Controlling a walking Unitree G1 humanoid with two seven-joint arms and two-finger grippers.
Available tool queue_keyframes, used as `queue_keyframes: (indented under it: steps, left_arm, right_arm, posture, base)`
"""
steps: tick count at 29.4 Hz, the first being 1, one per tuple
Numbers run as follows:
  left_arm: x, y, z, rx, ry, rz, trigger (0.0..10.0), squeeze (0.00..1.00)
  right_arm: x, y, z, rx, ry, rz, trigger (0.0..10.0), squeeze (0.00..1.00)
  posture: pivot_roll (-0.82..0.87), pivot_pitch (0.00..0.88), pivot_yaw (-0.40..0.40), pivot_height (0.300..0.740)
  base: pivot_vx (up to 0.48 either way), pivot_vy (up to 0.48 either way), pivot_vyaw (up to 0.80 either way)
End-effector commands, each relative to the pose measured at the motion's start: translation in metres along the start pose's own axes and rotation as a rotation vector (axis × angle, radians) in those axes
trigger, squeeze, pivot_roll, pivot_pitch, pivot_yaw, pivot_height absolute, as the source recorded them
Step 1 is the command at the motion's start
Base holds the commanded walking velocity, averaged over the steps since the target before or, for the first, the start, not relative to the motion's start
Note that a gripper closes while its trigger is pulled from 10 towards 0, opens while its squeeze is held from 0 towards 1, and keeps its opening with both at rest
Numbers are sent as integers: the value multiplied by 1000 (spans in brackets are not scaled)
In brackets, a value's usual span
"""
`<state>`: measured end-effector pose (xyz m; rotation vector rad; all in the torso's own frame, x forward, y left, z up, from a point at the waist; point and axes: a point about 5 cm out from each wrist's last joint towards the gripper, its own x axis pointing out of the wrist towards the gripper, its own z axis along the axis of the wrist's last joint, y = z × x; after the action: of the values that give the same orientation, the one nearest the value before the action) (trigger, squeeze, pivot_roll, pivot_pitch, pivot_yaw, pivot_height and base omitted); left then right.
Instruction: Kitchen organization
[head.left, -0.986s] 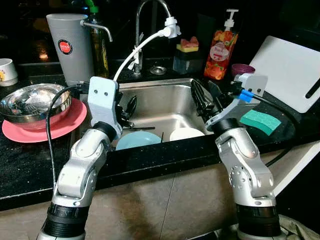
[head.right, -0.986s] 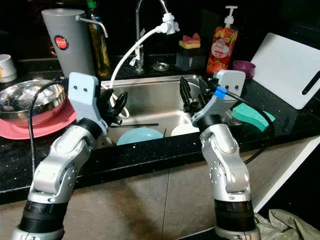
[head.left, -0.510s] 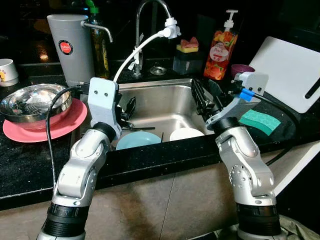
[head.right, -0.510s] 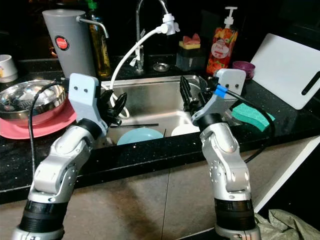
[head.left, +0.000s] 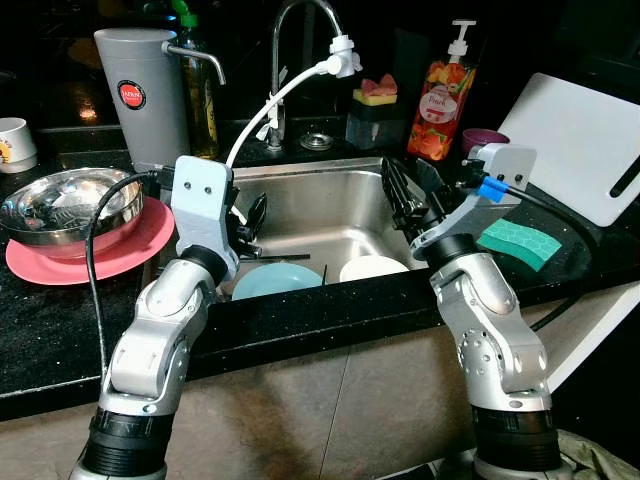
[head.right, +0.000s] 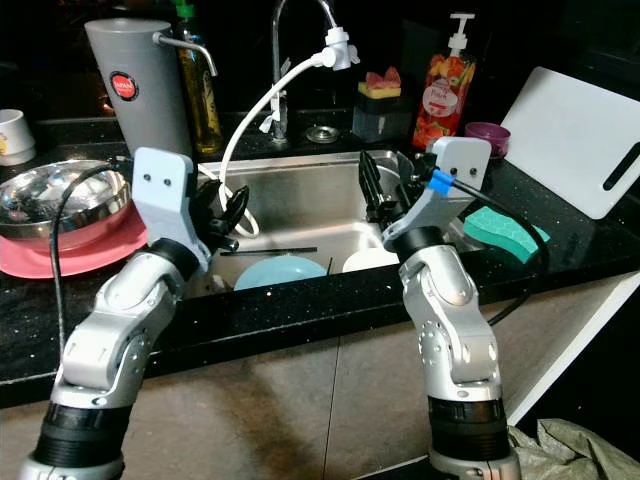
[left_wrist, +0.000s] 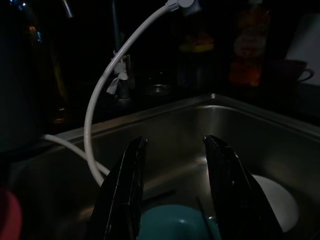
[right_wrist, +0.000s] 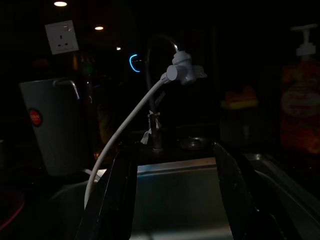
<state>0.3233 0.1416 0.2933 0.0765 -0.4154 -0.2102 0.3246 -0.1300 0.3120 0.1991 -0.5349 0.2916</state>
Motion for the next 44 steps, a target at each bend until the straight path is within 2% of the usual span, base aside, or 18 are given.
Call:
queue_keyframes:
  steps: [1,2,4,5,6,7,9,10,11,13,15,16,17,18,22,30,35,44]
  left_arm:
    - [-4,3,-1,21,14,17,10000,0]
    - [-4,3,-1,21,14,17,10000,0]
    - [-8,12,1,112,35,52,10000,0]
    - [-8,12,1,112,35,52,10000,0]
    - [-11,17,3,176,40,69,10000,0]
    - [-11,17,3,176,40,69,10000,0]
    - [-18,31,7,318,50,150,10000,0]
    - [-18,31,7,318,50,150,10000,0]
    - [-22,42,11,435,45,213,10000,0]
    - [-25,49,14,567,33,246,10000,0]
    - [-27,60,13,631,65,310,10000,0]
    - [-27,60,13,631,65,310,10000,0]
    - [-29,75,12,665,110,398,10000,0]
    - [-30,80,13,686,120,420,10000,0]
    - [-30,87,15,764,129,433,10000,0]
    - [-38,92,12,793,182,456,10000,0]
    - [-44,96,1,660,261,467,10000,0]
    - [-43,110,-6,633,304,515,9961,0]
  right_arm:
    - [-1,0,1,-2,-2,2,10000,0]
    - [-1,0,1,-2,-2,2,10000,0]
    - [-3,-1,1,-6,1,0,10000,0]
    - [-3,-1,1,-6,1,0,10000,0]
    - [-3,-1,1,-7,3,-3,10000,0]
    - [-3,-1,1,-7,3,-3,10000,0]
    - [-4,-2,0,-6,4,-9,10000,0]
    - [-4,-2,0,-6,4,-9,10000,0]
    - [-4,-2,0,-4,5,-9,10000,0]
    - [-4,-1,-1,-1,6,-6,10000,0]
    - [-3,0,-2,1,7,-3,10000,0]
    - [-3,0,-2,1,7,-3,10000,0]
    - [-2,1,-2,3,6,1,10000,0]
    - [-1,1,-2,3,5,3,10000,0]
    - [0,2,-2,4,3,6,10000,0]
    - [-2,0,-2,0,5,5,10000,0]
    - [-1,1,-2,4,6,12,10000,0]
    - [0,1,-2,4,2,13,10000,0]
  posture:
    - [35,119,-51,740]
    - [35,119,-51,740]
    - [37,122,-41,740]
    - [37,122,-41,740]
    - [37,122,-41,740]
    - [37,122,-41,740]
    - [46,123,-35,740]
    - [46,123,-35,740]
    - [49,124,-35,740]
    - [59,122,-41,740]
    - [61,120,-41,740]
    - [61,120,-41,740]
    - [62,114,-42,740]
    - [62,114,-42,740]
    - [59,111,-42,740]
    - [65,106,-40,740]
    - [69,104,-46,740]
    - [69,104,-46,740]
  base:
    - [0,0,0]
    - [0,0,0]
    - [0,0,0]
    - [0,0,0]
    - [0,0,0]
    - [0,0,0]
    - [0,0,0]
    - [0,0,0]
    - [0,0,0]
    - [0,0,0]
    - [0,0,0]
    - [0,0,0]
    - [0,0,0]
    - [0,0,0]
    - [0,0,0]
    - [0,0,0]
    - [0,0,0]
    - [0,0,0]
